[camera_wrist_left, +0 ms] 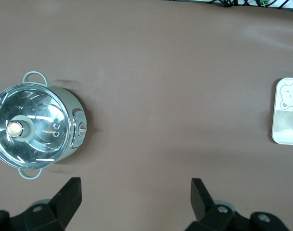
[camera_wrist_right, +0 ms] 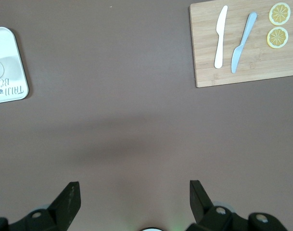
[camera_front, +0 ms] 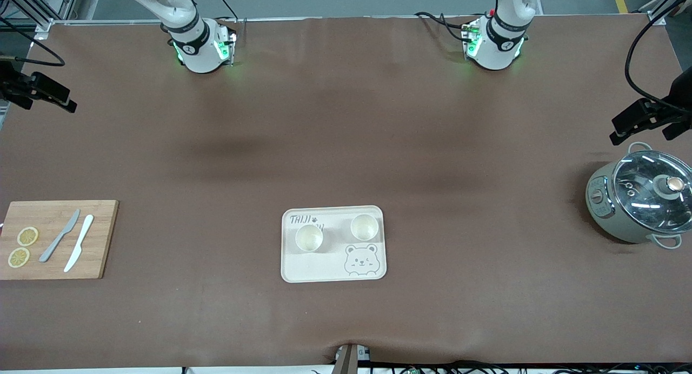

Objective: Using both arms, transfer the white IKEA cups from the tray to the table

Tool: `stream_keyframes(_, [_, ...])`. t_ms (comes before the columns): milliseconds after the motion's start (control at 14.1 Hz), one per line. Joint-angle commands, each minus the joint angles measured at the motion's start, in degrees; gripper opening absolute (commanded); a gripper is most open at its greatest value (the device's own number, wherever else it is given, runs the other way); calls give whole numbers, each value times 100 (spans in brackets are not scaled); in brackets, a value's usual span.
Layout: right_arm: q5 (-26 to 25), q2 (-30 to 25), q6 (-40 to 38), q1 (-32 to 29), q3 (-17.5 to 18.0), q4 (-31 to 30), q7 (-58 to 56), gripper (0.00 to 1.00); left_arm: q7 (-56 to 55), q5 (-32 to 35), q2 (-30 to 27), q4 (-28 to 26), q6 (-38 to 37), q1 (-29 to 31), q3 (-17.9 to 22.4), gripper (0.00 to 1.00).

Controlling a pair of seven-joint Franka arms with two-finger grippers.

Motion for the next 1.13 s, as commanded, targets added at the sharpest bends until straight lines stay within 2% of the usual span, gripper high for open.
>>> stream_keyframes(0, [-58,76,-91,-90,56,167,-49,100,-28,105,-153,-83,-37,26,-43,100])
stream_keyframes(1061, [4,269,-30,-37,65,466,-14,100,-99,140,172,-189,-265,17,-25,100])
